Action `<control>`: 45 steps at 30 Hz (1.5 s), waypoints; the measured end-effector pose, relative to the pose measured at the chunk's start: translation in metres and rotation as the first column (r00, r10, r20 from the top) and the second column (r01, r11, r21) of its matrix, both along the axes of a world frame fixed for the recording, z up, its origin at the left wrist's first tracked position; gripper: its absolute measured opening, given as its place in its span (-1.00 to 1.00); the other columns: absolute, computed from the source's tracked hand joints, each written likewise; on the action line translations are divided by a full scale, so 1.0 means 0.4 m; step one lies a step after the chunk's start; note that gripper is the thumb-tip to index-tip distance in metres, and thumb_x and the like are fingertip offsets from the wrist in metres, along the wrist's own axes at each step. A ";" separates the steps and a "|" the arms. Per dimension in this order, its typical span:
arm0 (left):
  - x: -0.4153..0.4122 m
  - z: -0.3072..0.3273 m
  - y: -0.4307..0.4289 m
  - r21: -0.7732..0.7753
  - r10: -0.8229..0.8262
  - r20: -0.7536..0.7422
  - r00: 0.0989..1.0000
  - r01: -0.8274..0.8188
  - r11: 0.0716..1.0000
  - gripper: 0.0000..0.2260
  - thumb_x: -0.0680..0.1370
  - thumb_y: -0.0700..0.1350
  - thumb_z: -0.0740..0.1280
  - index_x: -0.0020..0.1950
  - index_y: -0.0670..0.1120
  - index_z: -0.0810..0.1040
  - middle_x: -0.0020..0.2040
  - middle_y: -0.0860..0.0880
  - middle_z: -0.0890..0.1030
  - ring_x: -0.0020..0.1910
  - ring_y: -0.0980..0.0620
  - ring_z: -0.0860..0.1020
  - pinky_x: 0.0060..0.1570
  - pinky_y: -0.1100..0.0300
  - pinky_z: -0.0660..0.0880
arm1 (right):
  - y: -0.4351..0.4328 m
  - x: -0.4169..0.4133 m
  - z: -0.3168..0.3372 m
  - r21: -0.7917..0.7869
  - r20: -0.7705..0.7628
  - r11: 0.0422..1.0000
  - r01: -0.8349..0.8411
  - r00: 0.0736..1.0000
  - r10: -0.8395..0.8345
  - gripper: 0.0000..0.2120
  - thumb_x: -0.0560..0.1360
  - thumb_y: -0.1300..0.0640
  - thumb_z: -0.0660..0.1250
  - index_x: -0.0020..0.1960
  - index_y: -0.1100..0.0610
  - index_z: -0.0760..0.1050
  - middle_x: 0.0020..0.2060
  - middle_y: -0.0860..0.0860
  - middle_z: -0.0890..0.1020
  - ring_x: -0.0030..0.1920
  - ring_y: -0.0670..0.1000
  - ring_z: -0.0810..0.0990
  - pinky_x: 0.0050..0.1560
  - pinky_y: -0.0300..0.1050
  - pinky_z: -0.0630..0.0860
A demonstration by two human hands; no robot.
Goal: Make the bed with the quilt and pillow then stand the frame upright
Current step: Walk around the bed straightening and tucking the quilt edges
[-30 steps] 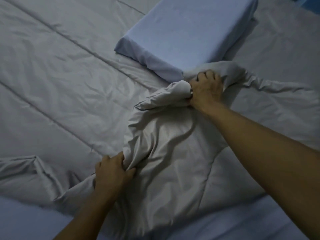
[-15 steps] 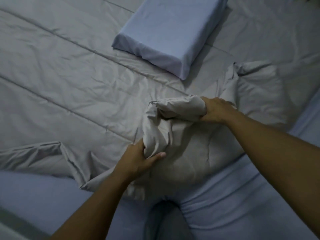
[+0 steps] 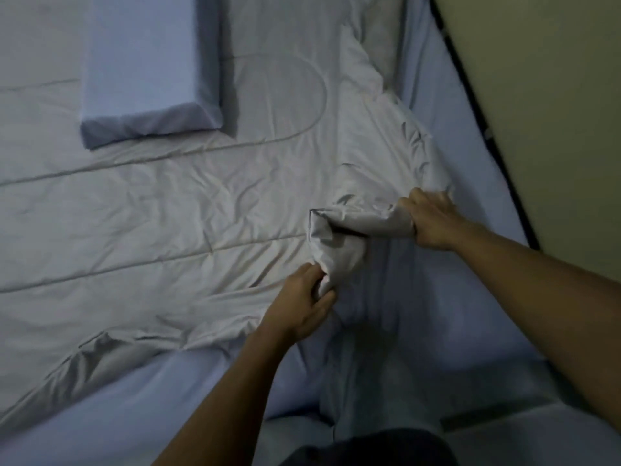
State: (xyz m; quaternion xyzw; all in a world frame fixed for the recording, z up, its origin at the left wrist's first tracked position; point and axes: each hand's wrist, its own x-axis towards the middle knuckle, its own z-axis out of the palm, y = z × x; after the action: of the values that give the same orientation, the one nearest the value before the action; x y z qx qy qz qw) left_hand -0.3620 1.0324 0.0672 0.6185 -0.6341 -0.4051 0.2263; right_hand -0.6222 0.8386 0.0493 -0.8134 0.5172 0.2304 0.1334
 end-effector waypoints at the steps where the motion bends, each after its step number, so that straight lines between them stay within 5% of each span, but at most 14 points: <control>1: -0.036 0.011 0.007 -0.009 -0.029 0.001 1.000 0.029 1.000 -0.84 0.46 -0.13 0.36 -0.02 -0.16 0.52 -0.13 -0.07 0.53 -0.15 -0.07 0.51 -0.17 0.26 0.30 | 0.033 -0.051 0.014 -0.010 0.022 1.000 0.020 1.000 -0.019 -0.48 0.36 0.19 0.45 0.19 -0.04 0.28 0.13 0.05 0.31 0.10 0.23 0.42 0.12 0.13 0.43; 5: -0.162 0.032 0.027 0.022 -0.103 0.007 0.995 0.103 0.994 -0.78 0.46 -0.05 0.46 -0.10 -0.06 0.42 -0.23 0.05 0.52 -0.22 -0.05 0.54 -0.26 0.29 0.27 | 0.134 -0.237 0.050 -0.069 0.111 0.990 0.119 0.988 -0.111 -0.57 0.39 0.22 0.46 0.15 0.02 0.37 0.15 0.02 0.38 0.06 0.20 0.49 -0.06 0.08 0.51; 10: -0.270 0.024 0.044 0.032 -0.125 0.144 0.982 0.122 0.992 -0.59 0.47 0.27 0.37 -0.02 0.03 0.27 -0.34 -0.03 0.56 -0.23 -0.17 0.59 -0.33 0.11 0.36 | 0.195 -0.467 0.069 -0.090 -0.011 0.962 0.257 0.966 -0.259 -0.57 0.48 -0.12 0.31 0.33 -0.11 0.41 0.26 0.15 0.48 0.26 0.26 0.45 0.33 0.10 0.39; 13: -0.317 0.003 0.061 0.006 -0.265 0.303 0.915 0.276 0.961 -0.63 0.49 0.36 0.18 0.08 0.11 0.34 -0.20 -0.13 0.66 -0.11 -0.26 0.61 -0.25 0.05 0.48 | 0.222 -0.584 0.074 -0.083 -0.024 0.939 0.335 0.941 -0.338 -0.65 0.38 -0.25 0.15 0.14 -0.21 0.31 0.22 0.13 0.45 0.27 0.27 0.38 0.33 0.19 0.31; 17: -0.429 0.004 0.090 0.144 -0.548 0.371 0.749 0.537 0.831 -0.79 0.52 0.18 0.22 -0.01 0.08 0.32 -0.10 -0.09 0.64 -0.04 -0.19 0.61 -0.17 0.09 0.47 | 0.259 -0.698 0.067 -0.112 -0.070 0.959 0.259 0.961 -0.267 -0.68 0.43 0.07 0.32 0.11 -0.15 0.32 0.15 0.07 0.47 0.20 0.17 0.36 0.18 0.13 0.27; 21: -0.567 -0.008 0.096 0.347 -0.729 0.351 0.587 0.642 0.684 -0.82 0.51 0.05 0.26 0.07 0.08 0.54 0.09 -0.02 0.64 0.11 -0.09 0.58 -0.04 0.14 0.43 | 0.308 -0.798 0.060 -0.060 0.049 0.964 0.257 0.966 -0.255 -0.63 0.39 0.23 0.28 0.12 -0.09 0.40 0.11 0.07 0.40 0.14 0.13 0.34 0.07 0.04 0.24; 24: -0.663 -0.025 0.081 0.348 -0.734 0.257 0.629 0.649 0.677 -0.82 0.50 0.08 0.23 0.01 0.04 0.52 0.04 -0.02 0.66 0.05 -0.08 0.59 -0.08 0.13 0.46 | 0.342 -0.856 0.022 0.049 0.184 0.926 0.375 0.907 -0.377 -0.79 0.42 0.06 0.23 0.05 -0.04 0.40 0.11 0.06 0.39 0.09 0.15 0.39 0.06 0.03 0.36; 26: -0.716 -0.032 0.055 0.332 -0.717 0.258 0.647 0.637 0.695 -0.86 0.54 0.07 0.28 -0.04 0.02 0.52 -0.01 -0.02 0.65 -0.03 -0.05 0.60 -0.13 0.18 0.42 | 0.359 -0.871 0.022 0.147 0.324 0.824 0.548 0.760 -0.563 -0.76 0.42 -0.12 0.17 -0.03 0.02 0.36 0.01 0.04 0.41 -0.04 0.10 0.45 -0.05 0.00 0.41; 29: -0.758 -0.038 0.011 0.320 -0.689 0.252 0.680 0.613 0.722 -0.83 0.52 0.12 0.33 -0.14 0.06 0.45 -0.11 -0.02 0.64 -0.11 -0.06 0.60 -0.14 0.15 0.46 | 0.391 -0.898 0.005 0.164 0.391 0.685 0.710 0.591 -0.706 -0.80 0.47 -0.02 0.22 -0.17 0.07 0.26 -0.17 0.02 0.42 -0.23 0.05 0.44 -0.20 -0.04 0.34; 31: -0.770 -0.041 -0.012 0.304 -0.665 0.259 0.701 0.594 0.745 -0.78 0.50 0.12 0.37 -0.21 0.08 0.39 -0.22 0.03 0.59 -0.16 -0.04 0.59 -0.20 0.16 0.44 | 0.423 -0.935 -0.020 0.192 0.354 0.552 0.812 0.467 -0.810 -0.89 0.43 0.07 0.22 -0.13 0.07 0.31 -0.14 0.04 0.48 -0.17 0.08 0.48 -0.15 -0.04 0.39; 34: -0.770 -0.042 -0.042 0.265 -0.653 0.225 0.723 0.600 0.755 -0.77 0.48 0.08 0.43 -0.22 0.08 0.39 -0.29 0.13 0.53 -0.23 0.04 0.56 -0.23 0.18 0.43 | 0.485 -0.985 -0.075 0.125 0.181 0.362 0.924 0.338 -0.924 -0.67 0.47 0.11 0.16 0.21 0.11 0.43 0.21 0.19 0.53 0.14 0.22 0.53 0.20 0.14 0.47; 39: -0.749 -0.047 -0.072 0.253 -0.695 0.110 0.710 0.656 0.711 -0.84 0.50 0.06 0.42 0.01 0.14 0.49 -0.18 0.17 0.63 -0.14 0.14 0.59 -0.08 0.08 0.58 | 0.592 -0.912 -0.064 0.050 -0.056 0.589 0.806 0.591 -0.804 -0.72 0.55 0.13 0.31 0.23 0.18 0.58 0.21 0.17 0.52 0.18 0.21 0.54 0.17 0.00 0.48; 42: -0.737 -0.058 -0.082 0.215 -0.724 0.135 0.676 0.693 0.688 -0.88 0.53 0.05 0.38 0.04 0.15 0.52 -0.12 0.19 0.64 -0.05 0.14 0.59 -0.01 0.08 0.57 | 0.636 -0.834 -0.067 0.080 0.060 0.541 0.837 0.538 -0.841 -0.69 0.55 0.06 0.31 0.27 0.09 0.57 0.20 0.11 0.58 0.13 0.18 0.59 -0.06 -0.11 0.43; 45: -0.732 -0.095 -0.095 0.188 -0.749 0.171 0.641 0.725 0.663 -0.87 0.55 0.04 0.35 0.10 0.13 0.54 0.01 0.16 0.64 0.05 0.11 0.59 0.05 0.09 0.55 | 0.665 -0.751 -0.087 0.181 0.144 0.413 0.892 0.391 -0.909 -0.63 0.58 0.04 0.28 0.36 0.05 0.51 0.23 0.09 0.60 0.13 0.15 0.61 -0.02 -0.11 0.50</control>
State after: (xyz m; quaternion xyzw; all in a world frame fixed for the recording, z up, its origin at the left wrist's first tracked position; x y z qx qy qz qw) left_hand -0.6550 0.9942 0.0292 0.3601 -0.8313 -0.4181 -0.0664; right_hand -0.9227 1.1047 0.0147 -0.4188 0.8473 0.0491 0.3229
